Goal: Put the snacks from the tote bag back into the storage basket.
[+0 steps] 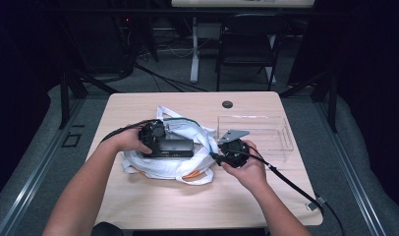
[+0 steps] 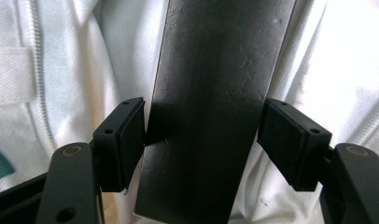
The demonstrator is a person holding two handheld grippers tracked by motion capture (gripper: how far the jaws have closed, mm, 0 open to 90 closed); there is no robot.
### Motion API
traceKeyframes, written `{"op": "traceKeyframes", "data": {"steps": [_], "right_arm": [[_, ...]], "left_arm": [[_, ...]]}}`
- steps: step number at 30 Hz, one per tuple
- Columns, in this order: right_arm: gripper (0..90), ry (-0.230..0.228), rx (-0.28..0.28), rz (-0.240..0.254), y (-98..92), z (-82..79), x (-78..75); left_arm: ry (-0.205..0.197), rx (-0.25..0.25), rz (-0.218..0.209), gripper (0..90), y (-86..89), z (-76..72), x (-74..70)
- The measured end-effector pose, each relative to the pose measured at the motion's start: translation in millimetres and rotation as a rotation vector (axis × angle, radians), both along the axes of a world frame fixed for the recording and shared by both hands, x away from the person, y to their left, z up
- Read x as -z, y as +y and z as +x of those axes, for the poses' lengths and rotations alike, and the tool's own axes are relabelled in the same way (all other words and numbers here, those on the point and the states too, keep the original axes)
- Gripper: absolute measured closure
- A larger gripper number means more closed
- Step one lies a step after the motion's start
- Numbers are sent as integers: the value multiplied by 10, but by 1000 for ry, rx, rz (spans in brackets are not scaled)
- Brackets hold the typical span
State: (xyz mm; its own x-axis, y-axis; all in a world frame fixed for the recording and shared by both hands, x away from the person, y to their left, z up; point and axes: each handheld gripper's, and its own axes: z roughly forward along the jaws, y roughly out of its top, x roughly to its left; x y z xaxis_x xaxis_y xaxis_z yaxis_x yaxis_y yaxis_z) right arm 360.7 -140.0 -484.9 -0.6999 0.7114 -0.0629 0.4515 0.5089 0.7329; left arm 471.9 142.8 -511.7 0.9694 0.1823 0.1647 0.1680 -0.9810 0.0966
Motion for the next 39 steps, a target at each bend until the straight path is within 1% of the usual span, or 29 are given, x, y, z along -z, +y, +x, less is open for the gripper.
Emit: {"op": "traceKeyframes", "data": {"steps": [2, 3, 5, 6, 7, 8, 9, 14, 18, 24, 25, 26, 32, 39], "right_arm": [[574, 1, -3, 2, 7, -2, 8], [573, 0, -2, 3, 10, -3, 11], [573, 0, -2, 4, 12, -3, 13], [573, 1, -2, 3, 12, -2, 13], [573, 0, -2, 5, 13, -3, 14], [573, 2, -5, 3, 12, -2, 12], [573, 2, -5, 3, 13, -3, 12], [573, 3, -8, 2, 14, -1, 12], [573, 0, -4, 8, 17, -4, 14], [573, 2, -4, 8, 17, -3, 15], [573, 3, -6, 3, 15, -1, 13], [573, 2, -7, 6, 16, 1, 17], [573, 6, -7, 5, 20, 1, 23], [573, 4, -6, 4, 18, 1, 22]], "left_arm": [[5, 5, 6, 327, -7, 13, 19], [4, 9, 15, 328, -12, 18, 24], [10, 15, 18, 329, -19, 30, 40], [13, 11, 17, 330, -20, 31, 49], [6, 13, 27, 331, -24, 32, 54], [6, 16, 26, 332, -26, 34, 59], [12, 15, 17, 333, -28, 34, 71], [10, 16, 28, 339, -43, 39, 76], [11, 12, 18, 338, -40, 49, 89], [15, 12, 14, 338, -43, 64, 102], [28, 10, 16, 338, -43, 67, 100], [29, 8, 15, 338, -44, 68, 103], [18, 9, 19, 336, -55, 64, 130], [23, 22, 29, 350, -60, 60, 123]]}}
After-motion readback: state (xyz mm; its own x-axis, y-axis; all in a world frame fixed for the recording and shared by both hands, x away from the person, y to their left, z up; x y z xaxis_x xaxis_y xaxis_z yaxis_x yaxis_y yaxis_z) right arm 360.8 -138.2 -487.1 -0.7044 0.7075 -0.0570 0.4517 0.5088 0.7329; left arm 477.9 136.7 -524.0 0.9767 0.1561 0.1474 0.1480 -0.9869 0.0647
